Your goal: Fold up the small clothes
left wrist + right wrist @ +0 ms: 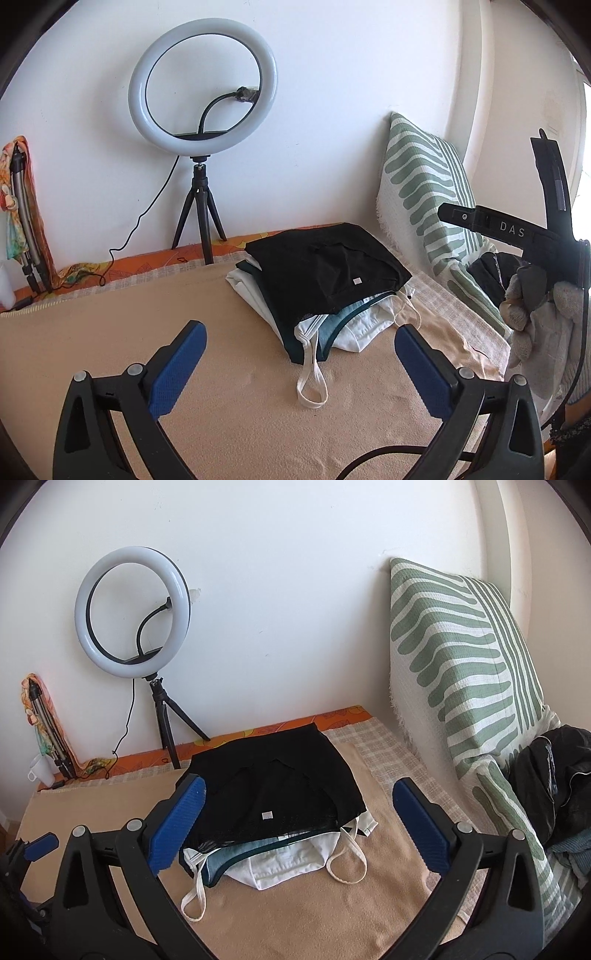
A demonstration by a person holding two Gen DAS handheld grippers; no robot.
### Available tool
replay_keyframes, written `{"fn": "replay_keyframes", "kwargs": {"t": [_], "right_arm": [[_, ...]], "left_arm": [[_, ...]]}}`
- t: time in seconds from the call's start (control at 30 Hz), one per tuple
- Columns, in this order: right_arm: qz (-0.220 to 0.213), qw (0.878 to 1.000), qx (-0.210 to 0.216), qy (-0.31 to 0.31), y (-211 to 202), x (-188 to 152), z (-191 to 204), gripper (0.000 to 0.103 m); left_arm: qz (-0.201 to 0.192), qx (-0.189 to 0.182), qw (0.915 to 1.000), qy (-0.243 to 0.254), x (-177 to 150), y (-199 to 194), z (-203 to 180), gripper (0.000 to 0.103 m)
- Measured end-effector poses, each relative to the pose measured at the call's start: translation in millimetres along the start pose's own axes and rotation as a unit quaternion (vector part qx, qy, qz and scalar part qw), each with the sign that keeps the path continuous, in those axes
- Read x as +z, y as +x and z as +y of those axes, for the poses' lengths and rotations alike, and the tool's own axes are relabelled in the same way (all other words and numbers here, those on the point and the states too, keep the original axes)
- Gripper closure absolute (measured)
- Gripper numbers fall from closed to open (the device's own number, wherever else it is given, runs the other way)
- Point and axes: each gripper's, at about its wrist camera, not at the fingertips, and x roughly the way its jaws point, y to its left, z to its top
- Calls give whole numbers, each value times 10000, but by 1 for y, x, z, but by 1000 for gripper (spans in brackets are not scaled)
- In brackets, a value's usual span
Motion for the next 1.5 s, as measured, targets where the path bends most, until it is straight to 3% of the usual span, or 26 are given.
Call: {"fn": "replay_keyframes", "kwargs": {"t": [0.23, 0.73, 0.93, 1.5], "right_arm": [[-131, 9997, -86, 180, -25, -33, -1, 0], [-289, 9991, 8, 302, -41, -80, 10, 0], [-163, 9992, 13, 376, -32, -92, 12, 0], [28, 9995, 10, 303, -15, -97, 17, 0]], "left_arm": [[-160, 103, 9998, 82, -17, -28, -8, 0], [98, 361, 9992, 160, -57, -48, -13, 0], [283, 622, 9976, 105, -79, -39, -3, 0], [482, 529, 9974, 63, -88, -32, 3, 0]]}}
